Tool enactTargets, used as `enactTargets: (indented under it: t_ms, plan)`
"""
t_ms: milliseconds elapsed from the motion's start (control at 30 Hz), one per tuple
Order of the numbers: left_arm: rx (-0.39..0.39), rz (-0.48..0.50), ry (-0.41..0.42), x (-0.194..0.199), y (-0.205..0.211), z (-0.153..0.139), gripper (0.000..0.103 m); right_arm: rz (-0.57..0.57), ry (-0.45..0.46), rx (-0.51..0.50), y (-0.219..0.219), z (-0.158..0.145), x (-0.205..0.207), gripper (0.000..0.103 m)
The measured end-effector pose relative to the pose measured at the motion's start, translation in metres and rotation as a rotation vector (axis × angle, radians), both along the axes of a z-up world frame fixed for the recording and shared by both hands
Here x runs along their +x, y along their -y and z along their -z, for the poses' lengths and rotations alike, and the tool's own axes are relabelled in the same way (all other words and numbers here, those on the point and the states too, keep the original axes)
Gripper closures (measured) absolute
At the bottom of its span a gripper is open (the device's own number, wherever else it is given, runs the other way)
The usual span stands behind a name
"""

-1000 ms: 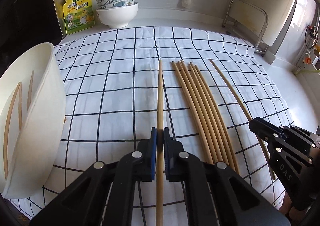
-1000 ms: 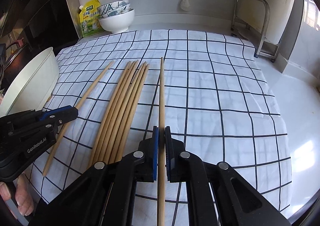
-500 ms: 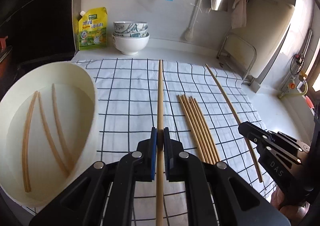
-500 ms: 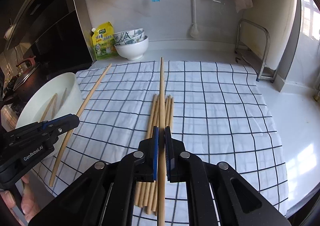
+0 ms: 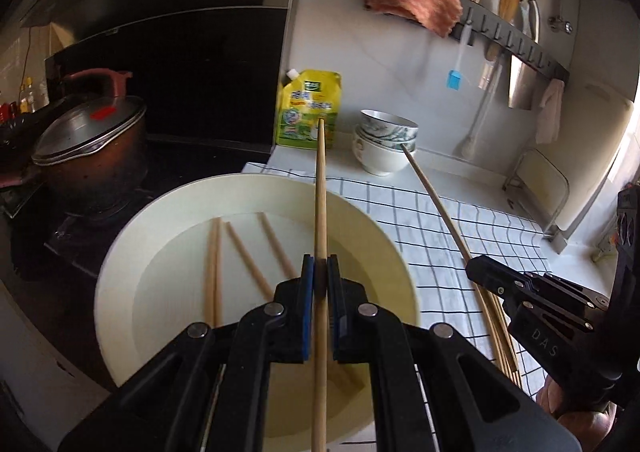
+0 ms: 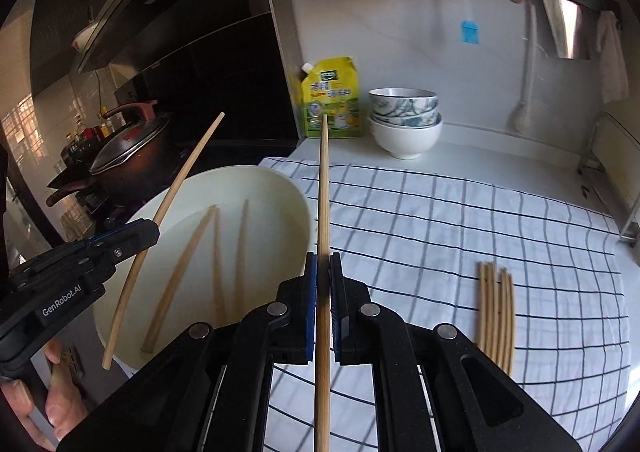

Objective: Organize utensils
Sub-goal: 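Carry both chopsticks over the basin and open both tools to drop them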

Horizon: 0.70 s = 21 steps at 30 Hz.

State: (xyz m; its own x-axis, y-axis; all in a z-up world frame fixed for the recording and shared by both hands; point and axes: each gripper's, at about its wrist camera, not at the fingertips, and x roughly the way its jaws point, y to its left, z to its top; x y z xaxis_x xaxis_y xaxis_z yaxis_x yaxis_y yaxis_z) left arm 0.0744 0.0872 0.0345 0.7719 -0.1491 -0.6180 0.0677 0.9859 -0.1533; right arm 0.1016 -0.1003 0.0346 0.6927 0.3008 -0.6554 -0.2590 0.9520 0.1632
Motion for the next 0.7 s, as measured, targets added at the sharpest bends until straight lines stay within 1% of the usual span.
enactTargets:
  t_ms: [133, 267, 367, 533, 700]
  plan:
    - [-0.016, -0.055, -0.025, 0.008, -0.036, 0.010, 0.096, -0.065, -0.023, -0.006, -0.037, 0.005, 0.015, 0.097]
    - [-0.016, -0.078, -0.049, 0.014, -0.052, 0.021, 0.096, -0.111, -0.056, -0.017, -0.067, 0.011, 0.029, 0.097]
    - [-0.027, -0.089, -0.078, 0.021, -0.062, 0.032, 0.096, -0.138, -0.103, -0.027, -0.086, 0.019, 0.042, 0.097]
    - [-0.040, -0.099, -0.123, 0.032, -0.071, 0.047, 0.096, -0.167, -0.155, -0.039, -0.104, 0.033, 0.051, 0.097]
    - [-0.040, -0.100, -0.161, 0.037, -0.071, 0.060, 0.095, -0.172, -0.193, -0.045, -0.110, 0.047, 0.056, 0.097]
